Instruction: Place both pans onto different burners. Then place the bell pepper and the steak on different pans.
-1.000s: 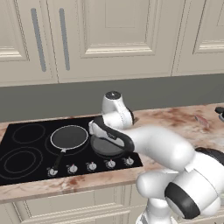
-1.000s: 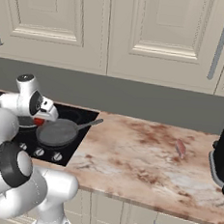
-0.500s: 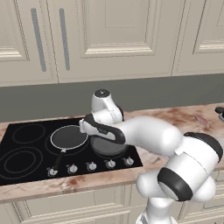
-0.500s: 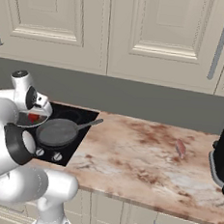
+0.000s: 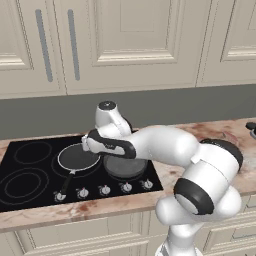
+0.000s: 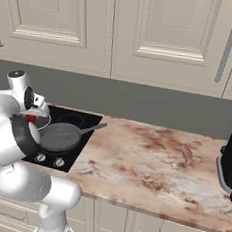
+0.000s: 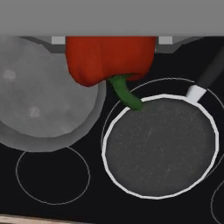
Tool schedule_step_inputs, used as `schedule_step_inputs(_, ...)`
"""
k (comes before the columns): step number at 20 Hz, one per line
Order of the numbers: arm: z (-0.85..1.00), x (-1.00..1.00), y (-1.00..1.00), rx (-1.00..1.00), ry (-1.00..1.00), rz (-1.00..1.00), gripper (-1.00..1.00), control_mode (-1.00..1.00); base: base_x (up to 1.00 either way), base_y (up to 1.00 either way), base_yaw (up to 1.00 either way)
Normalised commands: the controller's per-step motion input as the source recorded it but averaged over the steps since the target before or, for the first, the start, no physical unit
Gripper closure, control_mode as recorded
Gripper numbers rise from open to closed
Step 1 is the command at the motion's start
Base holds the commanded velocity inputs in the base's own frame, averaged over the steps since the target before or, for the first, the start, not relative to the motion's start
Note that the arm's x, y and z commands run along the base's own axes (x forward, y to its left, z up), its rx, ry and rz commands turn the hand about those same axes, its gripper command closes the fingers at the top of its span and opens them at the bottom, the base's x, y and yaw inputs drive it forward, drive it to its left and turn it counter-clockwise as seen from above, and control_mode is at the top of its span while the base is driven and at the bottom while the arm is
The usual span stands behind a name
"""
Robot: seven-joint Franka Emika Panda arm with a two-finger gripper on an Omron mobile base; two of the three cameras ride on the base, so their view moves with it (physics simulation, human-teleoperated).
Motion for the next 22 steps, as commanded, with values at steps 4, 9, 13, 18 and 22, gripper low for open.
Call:
schedule_step_inputs(4,0.0,0.13,0.29,0.0,0.0,0.03,1.0,-1.0,0.0,0.0,0.0)
schedule_step_inputs(9,-0.02,0.14,0.24,0.0,0.0,0.03,1.0,-1.0,0.0,0.0,0.0)
schedule_step_inputs(13,-0.17,0.16,0.21,0.0,0.0,0.03,1.0,-1.0,0.0,0.0,0.0)
schedule_step_inputs(18,-0.25,0.14,0.17,0.0,0.0,0.04,1.0,-1.0,0.0,0.0,0.0)
schedule_step_inputs(22,-0.2,0.18,0.12,0.0,0.0,0.03,1.0,-1.0,0.0,0.0,0.0)
